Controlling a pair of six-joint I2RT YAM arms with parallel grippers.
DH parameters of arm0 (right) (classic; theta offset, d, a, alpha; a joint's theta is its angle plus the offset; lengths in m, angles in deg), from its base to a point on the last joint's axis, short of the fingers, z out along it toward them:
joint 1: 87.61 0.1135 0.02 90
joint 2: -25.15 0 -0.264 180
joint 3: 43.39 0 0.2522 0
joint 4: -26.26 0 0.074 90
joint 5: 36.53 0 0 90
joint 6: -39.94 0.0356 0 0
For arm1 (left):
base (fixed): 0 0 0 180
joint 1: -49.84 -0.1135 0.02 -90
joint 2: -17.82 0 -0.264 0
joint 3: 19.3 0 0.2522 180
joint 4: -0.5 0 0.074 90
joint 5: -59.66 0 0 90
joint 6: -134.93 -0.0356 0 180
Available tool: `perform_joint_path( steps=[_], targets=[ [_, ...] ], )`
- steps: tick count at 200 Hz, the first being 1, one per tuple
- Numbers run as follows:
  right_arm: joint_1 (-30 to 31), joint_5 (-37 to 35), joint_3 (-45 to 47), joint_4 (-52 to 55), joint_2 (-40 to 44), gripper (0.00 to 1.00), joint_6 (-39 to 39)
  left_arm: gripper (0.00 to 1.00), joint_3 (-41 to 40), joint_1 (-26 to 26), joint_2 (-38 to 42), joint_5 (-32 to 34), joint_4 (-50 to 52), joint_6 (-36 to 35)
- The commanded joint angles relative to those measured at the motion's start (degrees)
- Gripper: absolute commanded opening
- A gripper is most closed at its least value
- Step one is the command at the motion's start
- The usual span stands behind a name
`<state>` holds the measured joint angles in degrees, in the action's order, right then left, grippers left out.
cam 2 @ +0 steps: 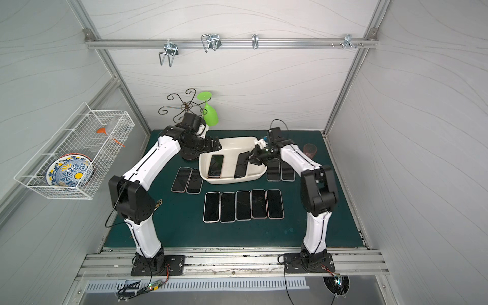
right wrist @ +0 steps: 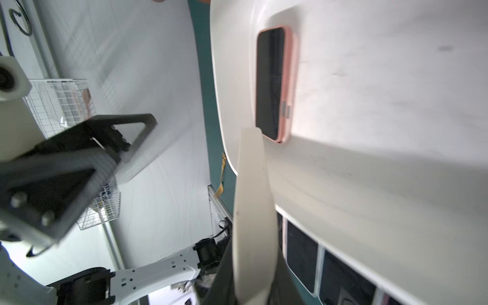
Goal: Take the phone out of the storage box
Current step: Place the phone at the center of the board.
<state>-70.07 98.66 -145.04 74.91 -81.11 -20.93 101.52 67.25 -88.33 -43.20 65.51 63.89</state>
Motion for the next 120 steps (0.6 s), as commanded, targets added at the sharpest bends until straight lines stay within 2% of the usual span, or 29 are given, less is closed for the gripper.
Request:
perform_joint_path(
  steps=[1,11,32,91,120],
  targets=[
    [-3.97,-13.53,0.12,26.14,12.49,0.0,-19.83,1.0,1.96,-1.24,2.99,-1.96,-2.42,0.31],
    [-5.39,-22.4,1.21,32.29,14.73,0.0,-22.85,1.0,0.61,-1.24,3.32,-3.65,-3.69,0.8],
    [-8.62,-31.16,4.32,38.2,16.12,0.0,-26.55,1.0,-2.77,-1.18,3.41,-5.85,-5.93,1.2],
    [-9.37,-41.99,9.0,38.8,14.26,0.0,-28.3,1.0,-4.27,-1.24,1.79,-6.41,-5.79,-0.68],
    [-9.28,-41.16,10.37,35.82,9.98,0.0,-28.24,1.0,-3.61,-1.24,0.36,-7.0,-5.78,-0.75]
  ],
)
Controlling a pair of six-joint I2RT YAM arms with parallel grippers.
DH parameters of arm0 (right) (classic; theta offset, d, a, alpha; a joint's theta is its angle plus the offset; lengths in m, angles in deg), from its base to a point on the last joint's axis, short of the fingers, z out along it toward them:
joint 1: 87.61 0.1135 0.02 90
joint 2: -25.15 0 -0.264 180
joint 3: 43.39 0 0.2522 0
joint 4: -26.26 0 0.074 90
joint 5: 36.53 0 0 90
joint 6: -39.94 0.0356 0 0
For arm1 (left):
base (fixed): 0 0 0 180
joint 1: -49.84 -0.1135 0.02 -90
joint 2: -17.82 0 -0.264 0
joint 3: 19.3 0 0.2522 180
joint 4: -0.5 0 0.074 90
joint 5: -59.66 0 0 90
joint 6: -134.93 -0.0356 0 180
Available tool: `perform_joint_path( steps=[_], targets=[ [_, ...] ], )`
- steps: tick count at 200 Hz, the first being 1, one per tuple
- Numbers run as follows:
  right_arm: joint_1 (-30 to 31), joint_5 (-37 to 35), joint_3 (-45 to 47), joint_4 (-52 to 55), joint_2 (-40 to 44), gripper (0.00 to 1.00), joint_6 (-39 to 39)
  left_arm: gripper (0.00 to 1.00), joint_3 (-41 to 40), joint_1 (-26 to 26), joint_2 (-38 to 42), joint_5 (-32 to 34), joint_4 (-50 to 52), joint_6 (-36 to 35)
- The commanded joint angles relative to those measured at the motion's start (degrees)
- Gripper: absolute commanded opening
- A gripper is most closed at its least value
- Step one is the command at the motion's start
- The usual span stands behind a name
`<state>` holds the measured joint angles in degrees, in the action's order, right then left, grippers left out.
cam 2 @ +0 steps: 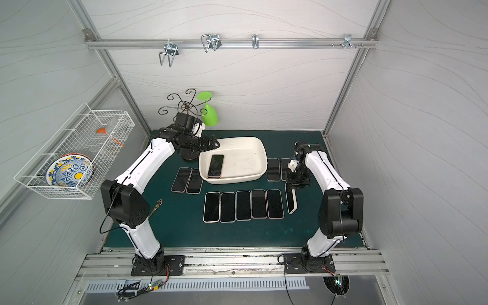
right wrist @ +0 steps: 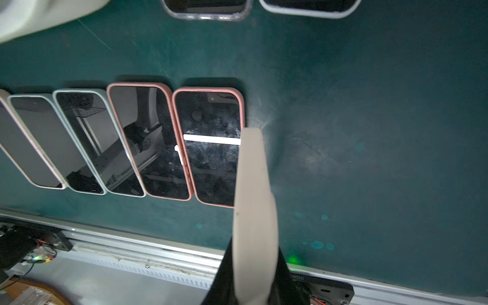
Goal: Take the phone out of the storage box
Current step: Place the phone at the center of the board.
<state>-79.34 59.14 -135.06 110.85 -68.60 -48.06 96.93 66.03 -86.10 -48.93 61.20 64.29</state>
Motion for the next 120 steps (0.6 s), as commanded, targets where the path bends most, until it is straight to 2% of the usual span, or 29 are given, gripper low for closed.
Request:
perform_joint_path(
  steps=[1,60,120],
  targets=[
    [-0.01,-1.59,0.38,-0.18,-2.64,0.0,-1.12,1.0,1.06,-0.01,-1.89,-1.27,-1.49,-1.15],
    [0.2,1.35,2.9,-6.68,-9.11,0.0,-0.36,1.0,-0.77,-0.54,-1.36,-2.58,-2.48,-0.87],
    [-0.09,3.89,4.62,-10.63,-11.31,0.0,0.67,1.0,-1.93,-0.63,-1.4,-1.85,-2.73,-1.16]
  ],
)
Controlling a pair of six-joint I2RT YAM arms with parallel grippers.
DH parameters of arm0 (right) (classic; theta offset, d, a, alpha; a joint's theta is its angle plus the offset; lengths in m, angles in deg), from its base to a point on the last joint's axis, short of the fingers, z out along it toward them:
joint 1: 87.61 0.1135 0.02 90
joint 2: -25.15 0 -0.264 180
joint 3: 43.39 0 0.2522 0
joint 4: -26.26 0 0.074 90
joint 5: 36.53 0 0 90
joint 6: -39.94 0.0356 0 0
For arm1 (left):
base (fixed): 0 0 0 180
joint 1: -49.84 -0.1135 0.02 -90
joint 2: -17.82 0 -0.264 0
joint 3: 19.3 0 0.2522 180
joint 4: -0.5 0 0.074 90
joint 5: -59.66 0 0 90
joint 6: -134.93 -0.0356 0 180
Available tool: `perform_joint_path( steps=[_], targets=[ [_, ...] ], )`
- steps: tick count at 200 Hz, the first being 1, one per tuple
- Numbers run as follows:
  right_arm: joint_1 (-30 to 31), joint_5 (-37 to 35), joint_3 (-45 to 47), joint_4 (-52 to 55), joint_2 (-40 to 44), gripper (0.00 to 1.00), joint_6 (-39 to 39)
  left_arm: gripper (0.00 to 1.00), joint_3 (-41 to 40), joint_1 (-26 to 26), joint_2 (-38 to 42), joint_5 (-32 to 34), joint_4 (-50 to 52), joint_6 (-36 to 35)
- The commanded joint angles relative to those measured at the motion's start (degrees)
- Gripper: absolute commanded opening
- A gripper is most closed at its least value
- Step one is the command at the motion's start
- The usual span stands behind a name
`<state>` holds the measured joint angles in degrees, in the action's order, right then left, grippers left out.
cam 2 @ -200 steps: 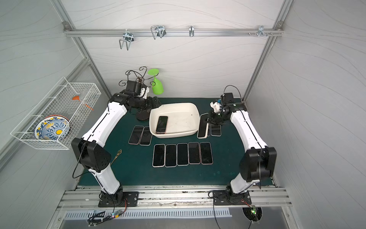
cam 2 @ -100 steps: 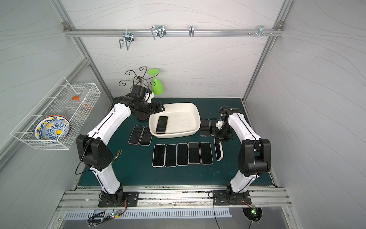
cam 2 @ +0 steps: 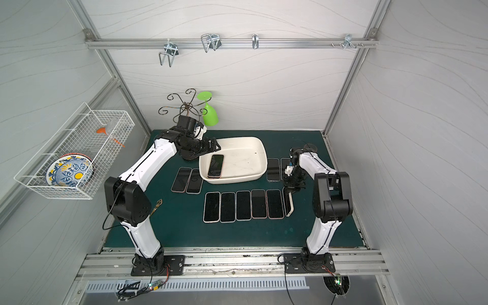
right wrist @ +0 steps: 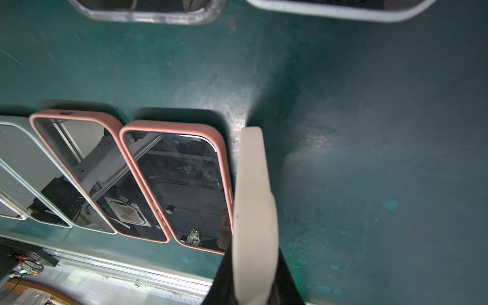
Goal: Take the phone out of the storage box
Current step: Place the phone at the center of the board.
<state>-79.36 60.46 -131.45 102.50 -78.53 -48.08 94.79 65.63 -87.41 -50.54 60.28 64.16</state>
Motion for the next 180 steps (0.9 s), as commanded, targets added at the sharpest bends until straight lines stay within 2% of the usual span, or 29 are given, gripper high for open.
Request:
perform_joint_path(
  steps=[1,11,19,26,40,48,67,95,127,151,162,180],
  targets=[
    [-0.12,2.54,1.1,-2.32,-1.41,0.0,0.68,1.0,0.21,-0.23,-0.08,-0.21,-1.81,-1.03],
    [-0.3,1.67,1.54,-2.54,-1.92,0.01,1.15,1.0,0.21,-0.23,-0.3,-0.1,-1.65,-1.11],
    [-0.69,2.36,1.7,-2.49,-2.46,0.07,1.01,1.0,0.15,-0.23,-0.46,-0.13,-1.56,-1.12],
    [-1.03,2.57,1.89,-2.67,-2.73,0.18,1.02,1.0,0.17,-0.19,-0.53,-0.2,-1.49,-1.12],
    [-1.89,2.3,2.63,-2.95,-2.68,0.31,1.42,0.99,0.12,-0.19,-0.75,-0.1,-1.49,-0.99],
    [-2.71,2.4,3.08,-3.33,-2.41,0.48,1.89,1.0,0.12,-0.23,-0.7,0.23,-1.46,-1.02],
    [-4.83,1.91,3.6,-3.74,-1.97,0.63,2.98,1.0,0.12,-0.17,-0.77,0.67,-1.46,-0.95],
    [-5.61,2.51,3.55,-4.7,-2.49,0.7,2.78,1.0,0.12,-0.22,-1.18,0.98,-1.5,-0.85],
    [-6.84,-0.15,3.12,-4.73,-4.62,0.78,3.77,1.0,-0.23,-0.23,-1.57,1.4,-1.46,-0.86],
    [-6.76,2.8,2.96,-5.8,-4.73,0.85,3.94,1.0,-0.23,-0.15,-2.06,1.22,-1.46,-0.68],
    [-6.69,3.18,3.44,-6.28,-4.61,0.98,4.02,1.0,-0.39,-0.16,-2.08,1.29,-1.42,-0.68],
    [-6.67,5.91,5.14,-7.55,-4.43,0.99,4.3,1.0,-0.49,-0.15,-1.94,1.14,-1.52,-0.77]
  ],
)
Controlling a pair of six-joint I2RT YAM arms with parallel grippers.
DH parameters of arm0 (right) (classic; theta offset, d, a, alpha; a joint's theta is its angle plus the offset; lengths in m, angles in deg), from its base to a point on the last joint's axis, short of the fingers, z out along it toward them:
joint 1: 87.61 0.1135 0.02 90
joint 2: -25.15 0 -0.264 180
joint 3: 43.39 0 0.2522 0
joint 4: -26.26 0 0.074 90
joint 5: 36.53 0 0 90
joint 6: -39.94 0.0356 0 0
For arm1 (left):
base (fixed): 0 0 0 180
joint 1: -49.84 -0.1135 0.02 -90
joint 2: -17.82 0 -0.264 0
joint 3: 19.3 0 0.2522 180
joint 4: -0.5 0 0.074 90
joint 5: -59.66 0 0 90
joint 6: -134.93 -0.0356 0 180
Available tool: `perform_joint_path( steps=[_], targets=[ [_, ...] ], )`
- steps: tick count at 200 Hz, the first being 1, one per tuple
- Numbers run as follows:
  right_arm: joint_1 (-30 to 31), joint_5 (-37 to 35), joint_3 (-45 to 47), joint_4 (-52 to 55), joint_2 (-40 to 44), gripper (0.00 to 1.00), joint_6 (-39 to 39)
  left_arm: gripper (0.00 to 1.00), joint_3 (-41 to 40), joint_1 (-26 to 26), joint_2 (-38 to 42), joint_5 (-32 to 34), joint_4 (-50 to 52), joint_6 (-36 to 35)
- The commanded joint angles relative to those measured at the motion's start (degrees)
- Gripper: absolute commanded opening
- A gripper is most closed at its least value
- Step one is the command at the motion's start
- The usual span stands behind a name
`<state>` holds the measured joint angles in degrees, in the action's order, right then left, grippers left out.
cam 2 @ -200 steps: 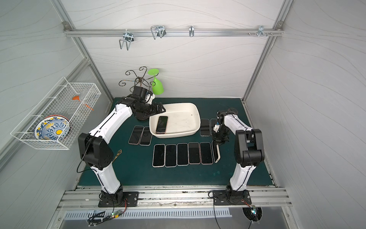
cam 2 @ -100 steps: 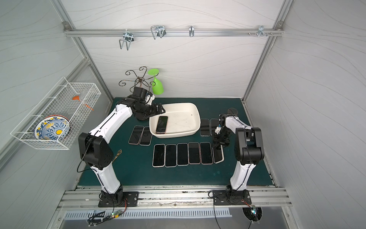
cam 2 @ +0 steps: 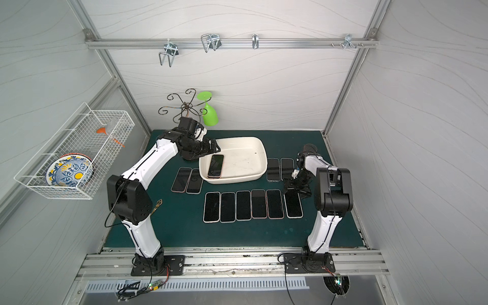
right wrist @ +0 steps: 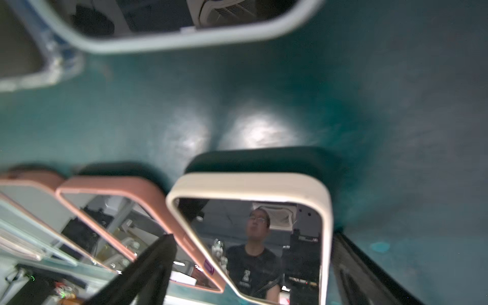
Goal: Take the phone out of the storage box
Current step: Place the phone at the center of the board.
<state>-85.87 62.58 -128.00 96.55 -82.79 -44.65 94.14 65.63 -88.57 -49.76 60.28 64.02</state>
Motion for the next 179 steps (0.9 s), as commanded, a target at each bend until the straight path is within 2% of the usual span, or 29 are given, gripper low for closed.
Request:
perform_joint_path(
  steps=[1,121,146,167,179],
  targets=[
    [-0.11,3.89,1.77,-1.69,-0.21,0.99,0.94,1.0,0.12,-0.15,-0.81,0.35,-1.49,-0.63],
    [1.59,8.03,5.14,-2.86,1.95,0.99,5.96,1.0,1.08,1.81,-3.25,4.26,0.83,-2.06],
    [1.72,8.11,4.63,-2.71,2.6,0.99,5.3,1.0,0.9,1.96,-3.87,7.59,1.35,-1.99],
    [0.96,4.88,3.45,-2.64,4.23,0.99,6.17,1.0,1.88,2.29,-5.94,10.42,2.43,-2.46],
    [0.17,2.84,2.13,-2.16,6.33,0.99,7.02,1.0,3.94,3.11,-8.11,14.47,4.66,-3.52]
  ],
)
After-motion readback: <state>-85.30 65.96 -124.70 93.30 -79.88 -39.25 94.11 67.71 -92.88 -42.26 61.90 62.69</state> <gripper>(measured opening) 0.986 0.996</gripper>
